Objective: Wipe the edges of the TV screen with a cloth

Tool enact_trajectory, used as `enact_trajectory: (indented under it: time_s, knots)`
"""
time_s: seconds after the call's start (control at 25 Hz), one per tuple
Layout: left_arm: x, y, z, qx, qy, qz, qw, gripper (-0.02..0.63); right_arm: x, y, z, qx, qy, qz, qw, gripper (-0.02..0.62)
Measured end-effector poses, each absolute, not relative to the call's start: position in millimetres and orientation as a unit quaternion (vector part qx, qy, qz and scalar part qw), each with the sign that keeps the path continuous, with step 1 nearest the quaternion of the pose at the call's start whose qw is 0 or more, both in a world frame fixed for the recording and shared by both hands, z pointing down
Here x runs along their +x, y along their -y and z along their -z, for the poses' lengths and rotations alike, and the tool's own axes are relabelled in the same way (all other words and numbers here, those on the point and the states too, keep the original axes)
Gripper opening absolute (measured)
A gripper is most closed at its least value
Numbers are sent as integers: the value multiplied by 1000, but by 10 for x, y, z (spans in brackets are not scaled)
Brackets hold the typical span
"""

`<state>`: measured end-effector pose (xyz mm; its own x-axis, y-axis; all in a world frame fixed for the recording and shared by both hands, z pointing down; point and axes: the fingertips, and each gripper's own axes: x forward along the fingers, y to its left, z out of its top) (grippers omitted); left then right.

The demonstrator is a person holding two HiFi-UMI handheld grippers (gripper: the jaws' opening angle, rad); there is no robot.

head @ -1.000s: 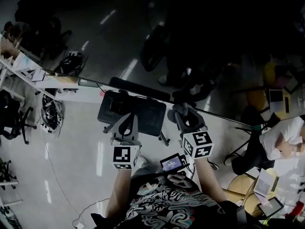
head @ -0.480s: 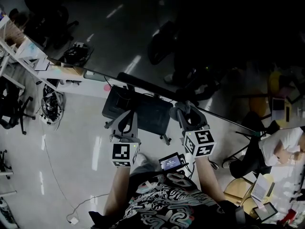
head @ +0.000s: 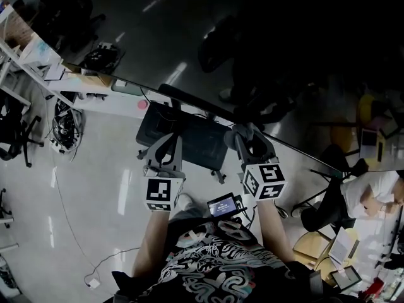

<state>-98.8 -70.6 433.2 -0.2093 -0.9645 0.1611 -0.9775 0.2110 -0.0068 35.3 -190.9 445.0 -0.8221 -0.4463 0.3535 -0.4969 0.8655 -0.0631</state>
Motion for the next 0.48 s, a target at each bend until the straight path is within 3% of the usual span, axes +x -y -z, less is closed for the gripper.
enact_trajectory:
  time_s: [0.48]
  knots:
    - [-1260, 637, -4363, 618, 782, -50, 66, 22, 43, 1840, -4474, 241, 952, -75, 172, 141]
